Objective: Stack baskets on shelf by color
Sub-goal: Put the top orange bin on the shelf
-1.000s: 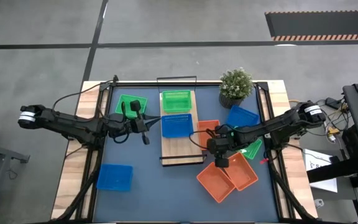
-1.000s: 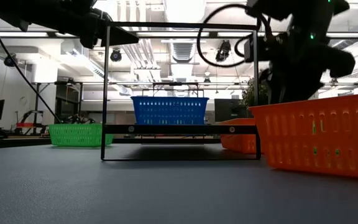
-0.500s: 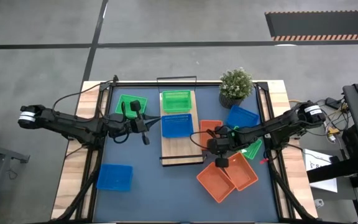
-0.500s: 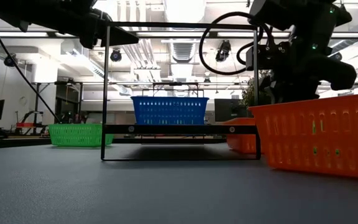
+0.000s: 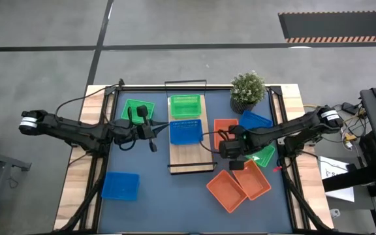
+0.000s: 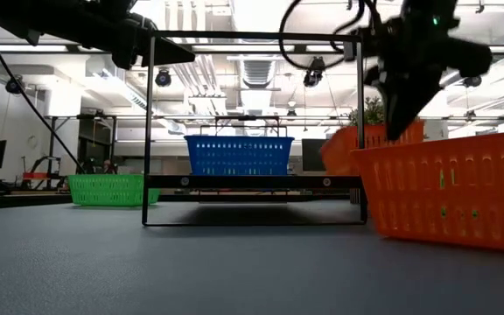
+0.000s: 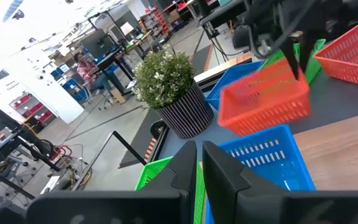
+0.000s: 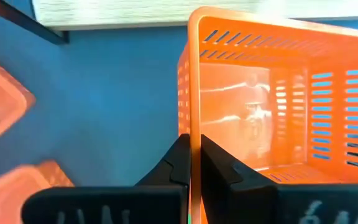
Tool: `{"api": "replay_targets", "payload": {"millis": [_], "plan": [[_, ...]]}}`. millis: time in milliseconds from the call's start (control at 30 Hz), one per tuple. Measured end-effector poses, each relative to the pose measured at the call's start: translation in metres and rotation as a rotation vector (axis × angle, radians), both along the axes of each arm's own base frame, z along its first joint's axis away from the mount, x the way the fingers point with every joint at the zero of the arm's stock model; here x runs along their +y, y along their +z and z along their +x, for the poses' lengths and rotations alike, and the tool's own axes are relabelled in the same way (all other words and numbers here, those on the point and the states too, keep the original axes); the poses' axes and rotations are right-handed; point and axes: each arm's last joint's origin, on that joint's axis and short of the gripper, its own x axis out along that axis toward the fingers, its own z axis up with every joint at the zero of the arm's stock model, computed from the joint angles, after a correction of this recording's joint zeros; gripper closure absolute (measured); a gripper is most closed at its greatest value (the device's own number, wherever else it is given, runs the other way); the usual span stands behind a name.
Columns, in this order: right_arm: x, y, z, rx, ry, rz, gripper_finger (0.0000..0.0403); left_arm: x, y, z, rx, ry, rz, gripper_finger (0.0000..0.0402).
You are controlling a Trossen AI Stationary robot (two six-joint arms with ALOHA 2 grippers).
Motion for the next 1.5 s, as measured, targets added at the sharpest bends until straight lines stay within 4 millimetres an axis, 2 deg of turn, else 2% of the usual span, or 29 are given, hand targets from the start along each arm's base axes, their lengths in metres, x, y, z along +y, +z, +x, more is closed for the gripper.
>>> {"api": "replay_targets", "payload": {"millis": [233,400,500,667,767,900,1033,1233,1400,1500], "plan": [[0.0,0.045,-0.009,0.121,0.034,-0.041,0.0394,0.0,0.0,0.0,-0.009,0.002,-0.023,0.0391],[0.02,0.064,-0.034,0.22,0.417,-0.066,0.0394,0.0,0.0,0.0,-0.009,0.001,-0.025,0.0391],[0.032,0.076,-0.051,0.195,0.662,-0.098,0.0394,0.0,0.0,0.0,-0.017,0.003,-0.045,0.0391],[0.027,0.097,-0.073,0.052,0.617,-0.083,0.0394,0.0,0.0,0.0,-0.024,0.005,-0.064,0.0391],[0.025,0.101,-0.084,-0.059,0.661,-0.076,0.0394,0.0,0.0,0.0,-0.035,0.008,-0.095,0.0391],[0.021,0.096,-0.096,-0.17,0.743,-0.077,0.0394,0.0,-0.001,0.0,-0.049,0.01,-0.138,0.0391],[0.017,0.081,-0.106,-0.251,0.811,-0.096,0.0394,0.0,-0.001,0.0,-0.077,0.016,-0.214,0.0391],[0.015,0.052,-0.106,-0.343,0.893,-0.21,0.0394,-0.001,-0.002,0.001,-0.145,0.034,-0.398,0.0391],[0.015,0.035,-0.105,-0.279,1.082,-0.321,0.0394,-0.001,-0.003,0.001,-0.17,0.041,-0.48,0.0391],[0.014,0.03,-0.105,-0.242,1.11,-0.358,0.0394,-0.001,-0.003,0.001,-0.17,0.042,-0.484,0.0391]]}}
